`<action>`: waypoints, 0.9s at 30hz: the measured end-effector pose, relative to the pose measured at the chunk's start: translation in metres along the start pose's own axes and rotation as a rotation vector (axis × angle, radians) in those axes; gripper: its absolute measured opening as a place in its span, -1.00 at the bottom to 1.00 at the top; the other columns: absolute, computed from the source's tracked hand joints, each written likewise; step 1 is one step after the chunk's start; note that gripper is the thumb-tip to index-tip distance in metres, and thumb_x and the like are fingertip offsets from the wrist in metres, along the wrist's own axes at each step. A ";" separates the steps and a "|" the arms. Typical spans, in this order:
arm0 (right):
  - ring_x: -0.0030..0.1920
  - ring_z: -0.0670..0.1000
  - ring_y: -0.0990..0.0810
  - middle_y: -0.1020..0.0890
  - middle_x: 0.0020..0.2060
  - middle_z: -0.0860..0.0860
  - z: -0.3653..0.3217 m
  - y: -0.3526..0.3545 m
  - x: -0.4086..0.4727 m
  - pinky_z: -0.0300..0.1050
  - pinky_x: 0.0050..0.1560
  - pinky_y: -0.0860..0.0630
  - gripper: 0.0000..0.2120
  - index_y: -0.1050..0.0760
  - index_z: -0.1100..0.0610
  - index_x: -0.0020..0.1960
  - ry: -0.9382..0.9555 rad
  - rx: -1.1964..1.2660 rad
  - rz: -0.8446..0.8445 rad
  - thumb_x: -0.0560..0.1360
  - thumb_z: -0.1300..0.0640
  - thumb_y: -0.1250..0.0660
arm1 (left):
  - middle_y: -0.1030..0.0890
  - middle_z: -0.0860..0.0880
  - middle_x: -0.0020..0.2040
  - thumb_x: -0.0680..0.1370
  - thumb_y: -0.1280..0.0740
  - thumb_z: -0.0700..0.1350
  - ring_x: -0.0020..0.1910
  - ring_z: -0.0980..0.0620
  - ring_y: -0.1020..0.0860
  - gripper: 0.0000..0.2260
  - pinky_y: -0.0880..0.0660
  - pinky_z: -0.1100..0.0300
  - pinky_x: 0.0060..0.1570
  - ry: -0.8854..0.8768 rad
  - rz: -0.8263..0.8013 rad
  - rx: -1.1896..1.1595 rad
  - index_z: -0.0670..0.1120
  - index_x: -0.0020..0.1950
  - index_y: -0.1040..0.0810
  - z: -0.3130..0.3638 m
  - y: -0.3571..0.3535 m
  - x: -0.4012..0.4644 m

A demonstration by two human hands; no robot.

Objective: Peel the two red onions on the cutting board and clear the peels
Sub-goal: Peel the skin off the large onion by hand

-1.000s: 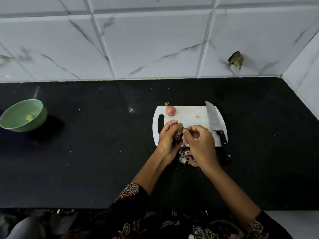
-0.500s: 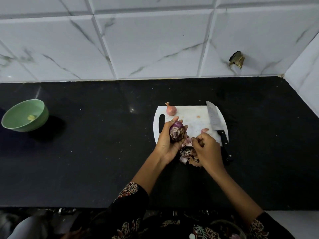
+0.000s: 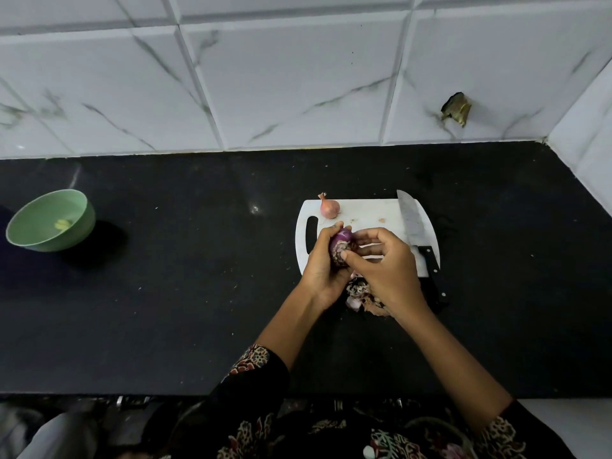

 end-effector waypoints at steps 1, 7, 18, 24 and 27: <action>-0.13 -0.20 -0.61 -0.64 -0.12 -0.10 -0.001 0.000 0.000 -0.30 -0.15 -0.56 -0.75 -0.55 0.05 0.00 -0.005 0.001 -0.010 0.35 0.16 -0.50 | -0.58 -0.12 -0.04 0.51 -0.33 -0.03 -0.03 -0.04 -0.57 -0.81 -0.55 0.13 0.00 -0.005 0.008 0.016 -0.14 0.01 -0.54 -0.001 0.002 0.002; -0.25 -0.26 -0.59 -0.63 -0.26 -0.12 -0.007 0.002 0.000 -0.41 -0.24 -0.53 -0.78 -0.55 0.07 -0.07 -0.006 -0.044 -0.020 0.33 0.18 -0.51 | -0.51 -0.21 0.15 0.41 -0.38 -0.02 0.13 -0.10 -0.51 -0.67 -0.49 0.10 0.14 -0.011 0.034 0.058 -0.15 0.10 -0.53 -0.006 0.006 0.005; -0.25 -0.10 -0.64 -0.66 -0.29 -0.02 0.005 0.005 0.004 -0.19 -0.16 -0.60 -0.91 -0.62 0.15 -0.09 0.043 -0.067 -0.005 0.42 0.28 -0.40 | -0.59 -0.04 -0.10 0.51 -0.30 -0.07 -0.13 0.03 -0.56 -0.91 -0.49 0.17 -0.09 0.028 0.016 0.037 -0.07 -0.07 -0.55 -0.005 0.010 0.002; -0.12 -0.16 -0.60 -0.64 -0.13 -0.03 -0.001 0.001 -0.002 -0.38 -0.09 -0.51 -0.84 -0.63 0.16 0.02 0.216 -0.150 -0.014 0.44 0.22 -0.41 | -0.63 -0.08 -0.18 0.54 -0.28 -0.04 -0.12 0.00 -0.57 -0.86 -0.49 0.14 -0.04 0.037 0.041 0.029 -0.08 -0.09 -0.57 -0.003 0.009 -0.002; -0.09 -0.14 -0.58 -0.63 -0.10 -0.02 -0.002 -0.004 -0.004 -0.42 -0.03 -0.48 -0.80 -0.64 0.16 0.04 0.342 -0.243 -0.012 0.42 0.23 -0.44 | -0.61 -0.04 -0.24 0.57 -0.24 -0.03 -0.21 0.05 -0.58 -0.84 -0.48 0.17 -0.06 0.039 0.044 0.073 -0.07 -0.09 -0.54 -0.004 0.008 -0.002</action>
Point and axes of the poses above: each hand's wrist, its own x-axis towards the middle knuckle, its own y-axis out of the back of the hand, z = x × y, the point moved 5 cm from there along x, towards the middle knuckle
